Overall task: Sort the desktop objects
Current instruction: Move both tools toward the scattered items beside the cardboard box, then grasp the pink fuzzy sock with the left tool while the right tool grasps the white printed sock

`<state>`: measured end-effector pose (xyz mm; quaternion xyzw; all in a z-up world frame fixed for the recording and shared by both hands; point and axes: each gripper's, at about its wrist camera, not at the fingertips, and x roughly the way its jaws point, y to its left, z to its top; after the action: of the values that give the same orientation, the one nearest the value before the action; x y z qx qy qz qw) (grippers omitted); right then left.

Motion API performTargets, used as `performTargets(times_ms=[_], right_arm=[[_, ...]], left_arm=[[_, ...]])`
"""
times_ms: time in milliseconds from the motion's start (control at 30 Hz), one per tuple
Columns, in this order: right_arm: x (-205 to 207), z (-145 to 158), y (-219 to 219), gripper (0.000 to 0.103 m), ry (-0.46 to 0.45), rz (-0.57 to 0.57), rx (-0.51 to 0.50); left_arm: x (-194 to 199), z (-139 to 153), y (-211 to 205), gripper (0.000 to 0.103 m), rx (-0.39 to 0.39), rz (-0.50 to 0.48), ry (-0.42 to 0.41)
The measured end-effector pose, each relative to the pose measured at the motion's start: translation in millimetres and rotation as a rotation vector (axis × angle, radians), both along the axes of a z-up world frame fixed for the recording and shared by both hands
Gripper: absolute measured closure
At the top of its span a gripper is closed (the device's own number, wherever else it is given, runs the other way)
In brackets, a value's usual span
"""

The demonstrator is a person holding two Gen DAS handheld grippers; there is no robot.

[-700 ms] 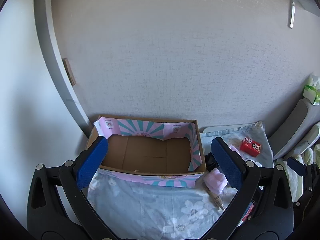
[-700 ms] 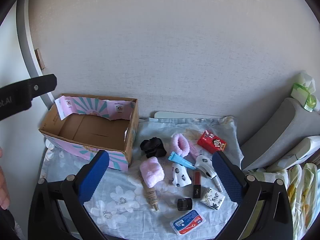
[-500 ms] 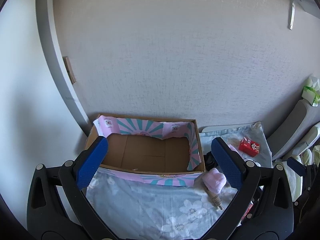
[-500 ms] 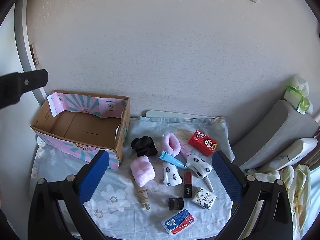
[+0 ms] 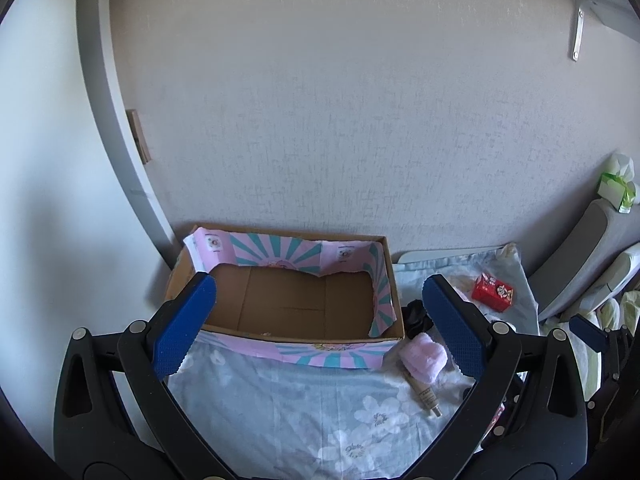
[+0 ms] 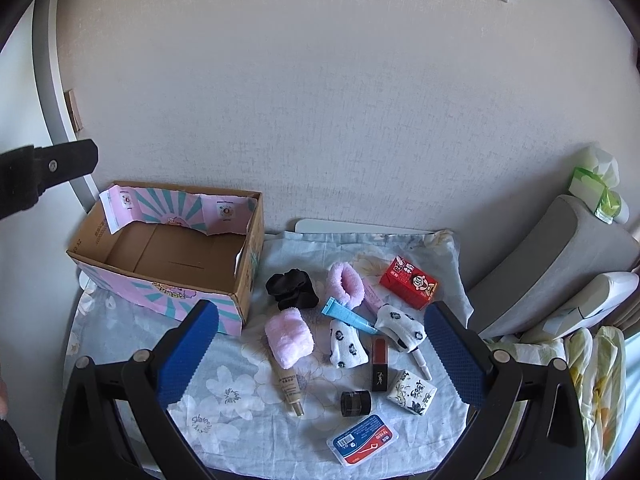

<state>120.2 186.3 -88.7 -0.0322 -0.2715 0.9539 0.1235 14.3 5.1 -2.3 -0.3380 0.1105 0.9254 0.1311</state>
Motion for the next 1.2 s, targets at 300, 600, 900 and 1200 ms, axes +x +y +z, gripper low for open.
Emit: performTargets(times_ms=[300, 600, 900, 1200], right_arm=[[4, -4, 1, 0.0, -0.024, -0.001, -0.018], [11, 4, 15, 0.0, -0.023, 0.006, -0.051], [24, 33, 72, 0.0, -0.019, -0.018, -0.022], [1, 41, 145, 0.0, -0.138, -0.022, -0.023]], left_arm=[[10, -4, 0, 0.0, -0.017, -0.044, -0.004], [14, -14, 7, 0.0, -0.039, -0.114, -0.03], [18, -64, 24, 0.0, -0.076, -0.153, -0.149], [32, -140, 65, 0.0, -0.134, -0.198, -0.181]])
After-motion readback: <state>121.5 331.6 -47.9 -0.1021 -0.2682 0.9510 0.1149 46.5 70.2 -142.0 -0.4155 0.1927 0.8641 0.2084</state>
